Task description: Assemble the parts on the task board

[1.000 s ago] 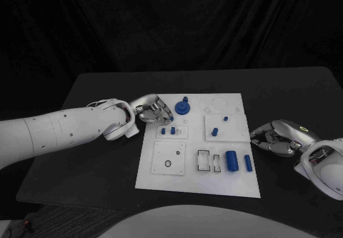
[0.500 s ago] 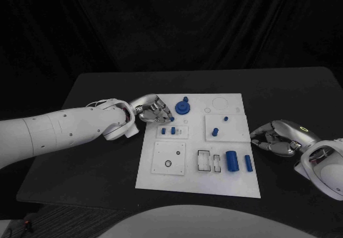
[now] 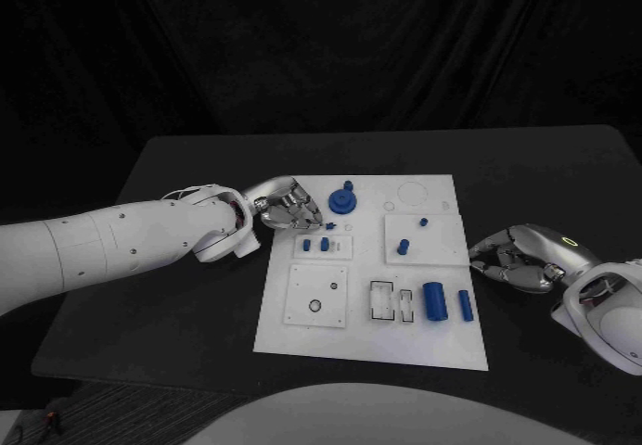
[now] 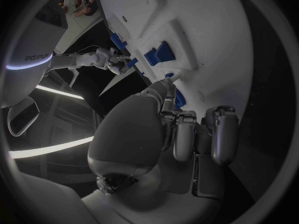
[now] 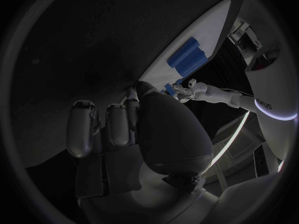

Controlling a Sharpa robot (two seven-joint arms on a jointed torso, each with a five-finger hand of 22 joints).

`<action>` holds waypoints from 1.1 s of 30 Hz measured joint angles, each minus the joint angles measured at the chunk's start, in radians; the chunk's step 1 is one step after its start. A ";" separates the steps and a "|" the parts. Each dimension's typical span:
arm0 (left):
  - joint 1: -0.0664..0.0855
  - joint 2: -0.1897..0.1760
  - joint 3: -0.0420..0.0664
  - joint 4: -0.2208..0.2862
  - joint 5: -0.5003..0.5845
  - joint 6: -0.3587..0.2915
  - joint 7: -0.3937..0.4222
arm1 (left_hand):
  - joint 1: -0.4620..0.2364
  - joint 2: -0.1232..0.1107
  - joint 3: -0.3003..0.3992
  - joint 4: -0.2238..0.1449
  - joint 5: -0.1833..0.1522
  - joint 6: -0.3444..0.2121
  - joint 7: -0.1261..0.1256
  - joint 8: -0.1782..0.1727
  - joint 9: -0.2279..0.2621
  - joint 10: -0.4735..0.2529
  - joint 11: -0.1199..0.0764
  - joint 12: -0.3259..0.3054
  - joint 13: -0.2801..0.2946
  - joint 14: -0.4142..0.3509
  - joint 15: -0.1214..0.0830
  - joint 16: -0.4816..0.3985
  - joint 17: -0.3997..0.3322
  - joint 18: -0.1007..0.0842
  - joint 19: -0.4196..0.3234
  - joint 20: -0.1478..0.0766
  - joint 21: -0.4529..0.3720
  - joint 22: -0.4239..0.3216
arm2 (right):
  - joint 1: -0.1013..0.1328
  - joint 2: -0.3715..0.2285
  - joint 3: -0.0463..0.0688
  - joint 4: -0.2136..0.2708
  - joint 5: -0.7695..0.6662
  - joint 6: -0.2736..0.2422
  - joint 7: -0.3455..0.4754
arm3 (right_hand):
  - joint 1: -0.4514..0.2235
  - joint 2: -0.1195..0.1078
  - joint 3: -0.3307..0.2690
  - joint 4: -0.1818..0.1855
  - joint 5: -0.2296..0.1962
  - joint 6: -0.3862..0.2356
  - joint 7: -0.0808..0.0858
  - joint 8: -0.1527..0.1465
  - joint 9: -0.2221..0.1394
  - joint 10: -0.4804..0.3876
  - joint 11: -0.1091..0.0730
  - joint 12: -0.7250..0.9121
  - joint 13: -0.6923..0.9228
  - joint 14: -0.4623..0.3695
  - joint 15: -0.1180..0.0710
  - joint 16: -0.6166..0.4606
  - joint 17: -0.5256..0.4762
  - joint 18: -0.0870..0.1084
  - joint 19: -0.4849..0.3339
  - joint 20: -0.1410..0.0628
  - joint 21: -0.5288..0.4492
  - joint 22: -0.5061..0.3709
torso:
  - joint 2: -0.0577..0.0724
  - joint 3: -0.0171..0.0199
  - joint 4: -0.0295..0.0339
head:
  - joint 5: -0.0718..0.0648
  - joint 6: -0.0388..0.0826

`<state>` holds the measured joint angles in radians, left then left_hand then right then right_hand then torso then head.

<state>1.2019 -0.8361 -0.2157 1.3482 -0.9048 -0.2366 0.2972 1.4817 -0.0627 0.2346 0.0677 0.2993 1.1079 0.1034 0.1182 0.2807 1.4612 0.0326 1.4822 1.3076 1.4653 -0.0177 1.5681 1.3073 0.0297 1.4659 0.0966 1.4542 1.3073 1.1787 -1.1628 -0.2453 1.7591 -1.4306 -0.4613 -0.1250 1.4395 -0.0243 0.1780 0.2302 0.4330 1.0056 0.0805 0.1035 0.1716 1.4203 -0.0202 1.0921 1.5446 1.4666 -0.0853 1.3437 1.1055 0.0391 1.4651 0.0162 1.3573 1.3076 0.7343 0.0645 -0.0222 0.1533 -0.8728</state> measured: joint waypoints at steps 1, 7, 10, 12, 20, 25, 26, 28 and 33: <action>0.000 0.000 0.000 0.000 0.000 0.000 0.000 | 0.000 0.000 -0.002 0.002 0.000 0.000 0.000 0.000 -0.001 0.000 0.000 0.000 0.000 0.000 0.000 0.000 0.000 0.000 0.000 0.000 0.000 0.000 | 0.000 0.000 0.000 0.000 0.000 0.000 0.000 | 0.000 0.000 0.000 0.000 0.000 0.000 0.000 0.000 0.000 0.000 0.000 0.001 0.000 0.000 0.000 0.000 0.000 0.000 0.000 0.000 0.000 0.000 | 0.000 0.0000 0.0000 | 0.000 0.000; 0.000 0.000 0.000 -0.002 0.000 0.001 -0.002 | 0.000 0.000 -0.003 0.003 0.000 -0.009 0.009 -0.009 -0.005 -0.033 0.007 -0.029 0.000 0.000 0.007 0.000 0.000 0.000 -0.009 0.009 -0.012 0.000 | 0.000 -0.001 0.000 0.001 0.000 0.000 0.000 | 0.000 0.000 0.000 0.000 0.000 0.000 0.000 0.000 0.000 -0.001 0.001 0.001 -0.001 0.000 0.000 0.000 0.000 0.000 0.000 0.000 0.000 0.000 | 0.000 0.0000 -0.0004 | 0.000 0.000; 0.000 -0.001 -0.001 -0.002 0.000 -0.001 -0.001 | 0.000 0.000 -0.005 0.005 -0.006 -0.029 0.012 -0.021 -0.011 -0.038 0.009 -0.035 0.000 0.000 0.007 0.000 0.000 0.000 -0.009 0.009 -0.012 0.000 | -0.001 -0.002 0.000 0.001 0.000 0.000 0.000 | 0.000 0.000 0.000 0.000 0.000 0.000 0.000 0.000 0.000 -0.001 0.001 0.001 -0.001 0.000 0.000 -0.003 -0.002 0.000 0.000 0.000 0.000 0.000 | 0.000 0.0000 -0.0005 | 0.000 0.000; 0.000 -0.005 -0.001 0.000 -0.001 -0.007 0.005 | -0.004 -0.004 -0.010 0.010 -0.013 -0.044 0.011 -0.027 -0.015 -0.041 0.006 -0.035 0.000 0.000 0.007 0.000 0.000 0.000 -0.009 0.009 -0.012 0.000 | -0.001 -0.003 -0.001 0.002 0.000 0.000 0.000 | 0.000 0.000 0.000 0.000 0.000 0.000 0.000 0.000 0.000 -0.001 0.001 0.001 -0.001 0.000 0.000 -0.005 -0.004 0.000 0.000 0.000 0.000 0.000 | -0.001 -0.0001 -0.0005 | 0.000 0.000; 0.033 -0.037 -0.002 0.044 -0.009 -0.078 0.054 | -0.021 -0.021 -0.028 0.058 -0.075 -0.115 0.011 -0.047 -0.033 -0.169 0.000 -0.174 0.000 0.000 0.007 0.000 0.001 0.000 -0.009 0.009 -0.012 0.000 | -0.001 -0.015 -0.002 0.012 0.000 0.000 0.000 | -0.002 -0.002 0.003 -0.003 0.000 0.000 0.000 0.000 0.002 -0.001 0.001 -0.007 -0.001 0.000 0.000 -0.005 -0.005 0.000 0.000 0.000 0.000 0.000 | -0.001 -0.0003 -0.0014 | -0.001 0.000; 0.115 -0.044 0.000 0.078 -0.089 -0.120 0.049 | -0.033 -0.033 -0.051 0.093 -0.108 -0.105 0.012 -0.037 -0.034 -0.026 0.004 -0.036 0.000 0.000 0.007 0.000 0.001 0.000 -0.009 0.009 -0.009 0.000 | -0.001 -0.021 -0.002 0.018 0.000 -0.001 -0.001 | -0.002 -0.002 0.003 -0.003 0.000 0.000 0.000 0.000 0.002 -0.001 0.001 -0.007 -0.001 0.000 0.000 -0.005 -0.005 0.000 0.000 0.000 0.000 0.000 | -0.001 0.0002 -0.0017 | -0.004 0.000; 0.129 -0.043 0.001 0.083 -0.108 -0.121 0.040 | -0.033 -0.033 -0.055 0.100 -0.109 -0.104 0.011 -0.037 -0.034 -0.009 0.003 -0.006 0.000 0.000 0.007 0.000 0.001 0.000 -0.009 0.009 -0.008 0.000 | -0.001 -0.021 -0.002 0.019 0.000 -0.001 -0.001 | -0.002 -0.002 0.003 -0.003 0.000 0.000 0.000 0.000 0.002 -0.001 0.001 -0.007 -0.001 0.000 0.000 -0.005 -0.005 0.000 0.000 0.000 0.000 0.000 | -0.001 0.0005 -0.0017 | -0.004 0.000; 0.156 -0.036 0.002 0.096 -0.156 -0.117 0.003 | -0.036 -0.030 -0.065 0.109 -0.109 -0.080 0.010 -0.027 -0.034 0.000 0.004 0.064 0.000 0.000 0.007 0.000 0.001 0.000 -0.007 0.007 0.005 0.000 | -0.001 -0.021 -0.002 0.019 0.000 -0.001 -0.002 | -0.001 -0.001 0.003 -0.003 0.000 0.000 0.000 0.000 0.002 -0.001 0.001 -0.007 -0.002 0.000 0.000 -0.005 -0.004 0.000 0.000 0.000 0.000 0.000 | -0.001 0.0012 -0.0023 | -0.005 0.000; 0.185 -0.014 0.001 0.112 -0.252 -0.061 -0.106 | -0.045 -0.026 -0.073 0.117 -0.109 -0.056 0.007 -0.021 -0.034 0.000 0.004 0.085 0.000 0.000 0.007 0.000 0.001 0.000 -0.007 0.007 0.023 0.000 | -0.001 -0.015 -0.002 0.021 0.000 -0.001 -0.002 | 0.001 0.001 0.003 -0.003 0.000 0.000 0.000 0.000 0.002 0.000 0.000 -0.007 -0.004 0.000 0.000 -0.005 -0.004 0.000 0.000 0.000 0.000 0.000 | 0.001 0.0022 -0.0042 | -0.002 0.000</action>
<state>1.3873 -0.8506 -0.2144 1.4605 -1.1563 -0.2971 0.1917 1.4365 -0.0888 0.1617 0.1851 0.1907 1.0524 0.1100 0.0970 0.2467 1.4615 0.0361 1.5674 1.3074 1.4652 -0.0105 1.5681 1.3080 0.0296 1.4592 0.1032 1.4775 1.3073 1.1772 -1.1781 -0.2468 1.7806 -1.4305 -0.4623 -0.1275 1.4402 -0.0236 0.1807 0.2275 0.4330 1.0055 0.0805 0.1034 0.1740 1.4202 -0.0201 1.0853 1.5402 1.4666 -0.0854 1.3389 1.1011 0.0391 1.4651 0.0162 1.3573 1.3074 0.7353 0.0667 -0.0265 0.1518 -0.8728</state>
